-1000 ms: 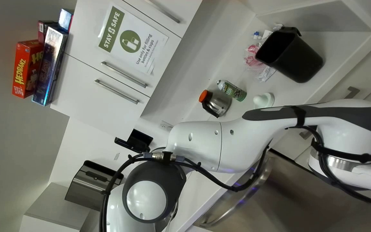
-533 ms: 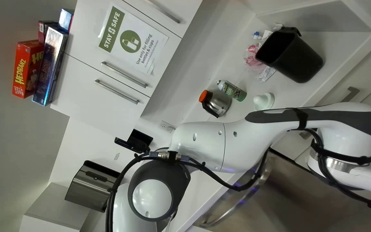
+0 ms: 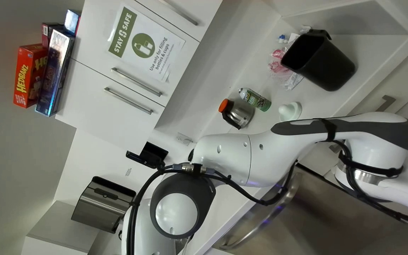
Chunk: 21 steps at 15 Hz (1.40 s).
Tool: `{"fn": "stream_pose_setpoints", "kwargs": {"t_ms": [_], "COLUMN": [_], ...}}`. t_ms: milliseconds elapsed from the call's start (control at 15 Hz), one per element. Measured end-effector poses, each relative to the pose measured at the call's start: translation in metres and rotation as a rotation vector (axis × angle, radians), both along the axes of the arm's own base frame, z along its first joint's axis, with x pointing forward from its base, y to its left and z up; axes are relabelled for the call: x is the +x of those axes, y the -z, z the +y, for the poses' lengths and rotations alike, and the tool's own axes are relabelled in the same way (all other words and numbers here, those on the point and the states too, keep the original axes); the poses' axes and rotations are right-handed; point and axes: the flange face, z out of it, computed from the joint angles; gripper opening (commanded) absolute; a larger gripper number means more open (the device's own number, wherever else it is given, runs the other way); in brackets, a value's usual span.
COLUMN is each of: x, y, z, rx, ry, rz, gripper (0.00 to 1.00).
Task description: Open the topmost drawer on the right then place the white object on the counter inside the drawer
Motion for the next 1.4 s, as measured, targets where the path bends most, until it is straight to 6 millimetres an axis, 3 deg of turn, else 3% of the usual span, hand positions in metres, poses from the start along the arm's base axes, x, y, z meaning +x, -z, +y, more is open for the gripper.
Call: {"fn": "stream_pose_setpoints", "kwargs": {"t_ms": [400, 467, 1133, 1400], "x": [0.001, 0.000, -0.004, -0.034], "y": [0.004, 0.006, 0.011, 0.015], "z": [0.001, 0.001, -0.001, -0.016], "rx": [0.006, 0.006, 0.034, 0.064], "ry": [0.015, 0.017, 0.027, 0.039], "rz": [-0.004, 0.000, 0.005, -0.006], "gripper": [0.04, 0.01, 0.04, 0.04]}}
